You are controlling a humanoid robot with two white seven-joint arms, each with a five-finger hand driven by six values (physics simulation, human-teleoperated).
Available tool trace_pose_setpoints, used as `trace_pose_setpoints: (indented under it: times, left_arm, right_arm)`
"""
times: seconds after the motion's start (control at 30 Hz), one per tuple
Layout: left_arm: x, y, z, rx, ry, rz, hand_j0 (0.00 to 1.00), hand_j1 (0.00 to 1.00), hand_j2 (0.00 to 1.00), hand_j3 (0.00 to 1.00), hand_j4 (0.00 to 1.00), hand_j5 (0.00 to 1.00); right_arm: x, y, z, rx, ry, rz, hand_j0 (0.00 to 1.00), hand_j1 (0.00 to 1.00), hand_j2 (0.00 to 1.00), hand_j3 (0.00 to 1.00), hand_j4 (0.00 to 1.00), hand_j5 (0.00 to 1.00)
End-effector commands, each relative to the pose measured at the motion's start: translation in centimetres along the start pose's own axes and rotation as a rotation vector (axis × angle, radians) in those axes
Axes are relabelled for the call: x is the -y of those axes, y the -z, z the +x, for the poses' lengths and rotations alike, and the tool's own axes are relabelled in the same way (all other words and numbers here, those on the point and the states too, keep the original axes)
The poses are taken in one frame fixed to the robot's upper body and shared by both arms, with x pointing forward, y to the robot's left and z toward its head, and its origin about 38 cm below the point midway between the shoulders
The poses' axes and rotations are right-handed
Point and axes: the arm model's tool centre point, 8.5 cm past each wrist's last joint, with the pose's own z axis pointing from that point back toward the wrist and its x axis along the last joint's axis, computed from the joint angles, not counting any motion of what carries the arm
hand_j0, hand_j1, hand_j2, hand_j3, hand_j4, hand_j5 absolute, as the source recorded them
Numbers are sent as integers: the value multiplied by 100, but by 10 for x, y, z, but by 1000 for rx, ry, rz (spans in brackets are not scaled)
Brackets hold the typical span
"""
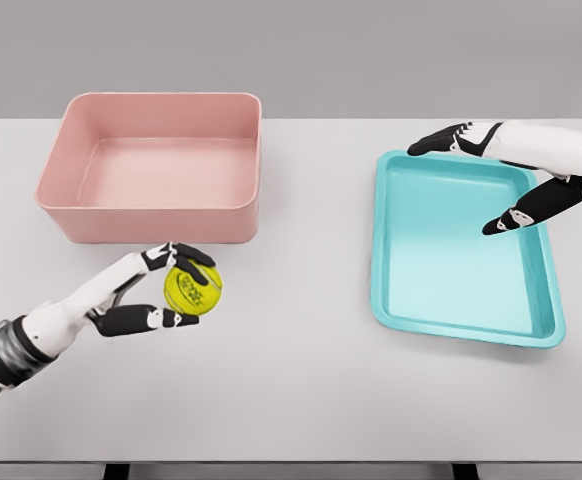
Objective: Put the tennis from the blue tray into the pink basket with both arms
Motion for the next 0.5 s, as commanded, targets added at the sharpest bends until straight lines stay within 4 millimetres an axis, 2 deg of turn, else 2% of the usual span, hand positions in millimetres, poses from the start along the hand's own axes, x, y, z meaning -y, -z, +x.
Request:
trace_pose_setpoints:
  times: [0.0, 0.47]
  left_arm:
    - [-7, 2, 2, 8, 11, 15, 53, 53, 53, 53, 53, 53]
    - [-45, 20, 20, 81, 54, 81, 49, 49, 49, 49, 49, 49]
  right_arm:
    - [1, 0, 0, 0, 6, -3, 100, 100, 100, 100, 100, 100]
    - [-1, 3, 0, 2, 16, -4, 100, 100, 100, 100, 100, 100]
